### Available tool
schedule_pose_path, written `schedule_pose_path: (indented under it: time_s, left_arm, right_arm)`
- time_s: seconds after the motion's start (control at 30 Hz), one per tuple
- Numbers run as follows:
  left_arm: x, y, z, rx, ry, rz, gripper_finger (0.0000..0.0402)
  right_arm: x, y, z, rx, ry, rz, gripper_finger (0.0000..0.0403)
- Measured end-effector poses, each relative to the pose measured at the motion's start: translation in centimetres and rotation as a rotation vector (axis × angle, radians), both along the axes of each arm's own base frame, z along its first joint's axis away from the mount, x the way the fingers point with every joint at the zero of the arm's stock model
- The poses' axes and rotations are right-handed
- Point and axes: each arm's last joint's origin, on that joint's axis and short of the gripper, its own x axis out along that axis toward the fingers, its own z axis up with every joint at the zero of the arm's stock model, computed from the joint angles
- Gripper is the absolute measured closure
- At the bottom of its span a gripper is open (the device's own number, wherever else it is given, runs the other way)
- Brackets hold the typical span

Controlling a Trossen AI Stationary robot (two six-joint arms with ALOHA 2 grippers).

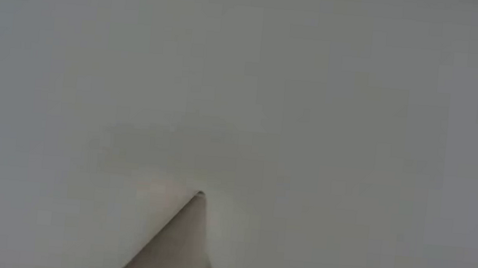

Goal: Sort silverware
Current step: Put the top left knife into the silverware tray

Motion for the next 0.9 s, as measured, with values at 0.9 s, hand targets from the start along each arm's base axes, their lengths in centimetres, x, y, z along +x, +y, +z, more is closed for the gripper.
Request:
schedule_pose_path:
  time_s: [0.9]
  left_arm:
    - [2.2,0.0,-0.1,0.063,-0.003,-0.63,0.0352]
  right_arm:
    - [0.0,0.1,0.0,0.04,0.003,-0.03,0.0365]
